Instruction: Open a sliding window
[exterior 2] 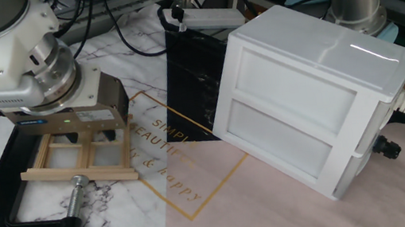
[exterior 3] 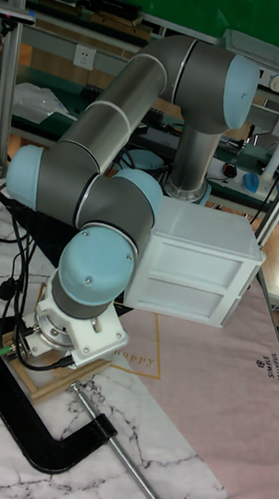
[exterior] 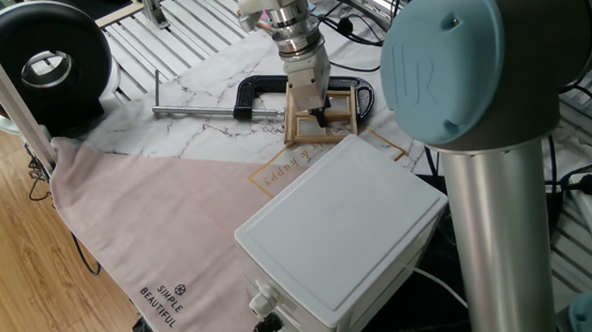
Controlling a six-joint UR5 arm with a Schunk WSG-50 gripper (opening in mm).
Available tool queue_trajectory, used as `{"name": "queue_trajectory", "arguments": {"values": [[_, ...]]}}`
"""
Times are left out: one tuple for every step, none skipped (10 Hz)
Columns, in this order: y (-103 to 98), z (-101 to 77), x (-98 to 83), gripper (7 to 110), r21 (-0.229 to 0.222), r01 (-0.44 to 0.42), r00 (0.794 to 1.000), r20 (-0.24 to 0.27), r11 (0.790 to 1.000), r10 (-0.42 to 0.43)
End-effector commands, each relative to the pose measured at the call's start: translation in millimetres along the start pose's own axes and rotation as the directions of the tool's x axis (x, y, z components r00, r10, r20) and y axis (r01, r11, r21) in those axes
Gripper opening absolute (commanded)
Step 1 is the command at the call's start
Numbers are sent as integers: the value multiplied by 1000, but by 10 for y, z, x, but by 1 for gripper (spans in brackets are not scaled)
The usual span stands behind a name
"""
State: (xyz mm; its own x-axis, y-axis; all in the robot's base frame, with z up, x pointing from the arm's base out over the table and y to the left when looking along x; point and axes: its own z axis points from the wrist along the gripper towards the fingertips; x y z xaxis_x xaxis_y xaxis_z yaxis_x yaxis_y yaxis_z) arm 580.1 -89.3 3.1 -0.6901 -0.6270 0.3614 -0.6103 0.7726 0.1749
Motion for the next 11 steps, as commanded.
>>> {"name": "queue_trajectory", "arguments": {"values": [[-45, -3, -16, 44, 11, -2, 1000, 11, 1000, 2], [-24, -15, 1, 44, 3, 4, 1000, 8, 1000, -4], [-8, -50, 20, 44, -7, 14, 1000, 9, 1000, -14], [-20, -73, 16, 66, -4, 16, 1000, 17, 1000, -16], [-47, -82, -44, 66, 5, 8, 999, 42, 1000, -8], [-100, -75, -45, 66, 19, 1, 999, 39, 1000, -2], [-92, -59, -82, 66, 13, 4, 999, 49, 1000, -5], [-64, -53, -86, 66, 2, -3, 999, 50, 1000, 3], [-21, -52, -68, 66, -16, -2, 999, 43, 1000, 3], [13, -59, -34, 66, -28, 1, 1000, 31, 1000, 0], [31, -90, 5, 66, -41, 11, 1000, 21, 999, -10]]}}
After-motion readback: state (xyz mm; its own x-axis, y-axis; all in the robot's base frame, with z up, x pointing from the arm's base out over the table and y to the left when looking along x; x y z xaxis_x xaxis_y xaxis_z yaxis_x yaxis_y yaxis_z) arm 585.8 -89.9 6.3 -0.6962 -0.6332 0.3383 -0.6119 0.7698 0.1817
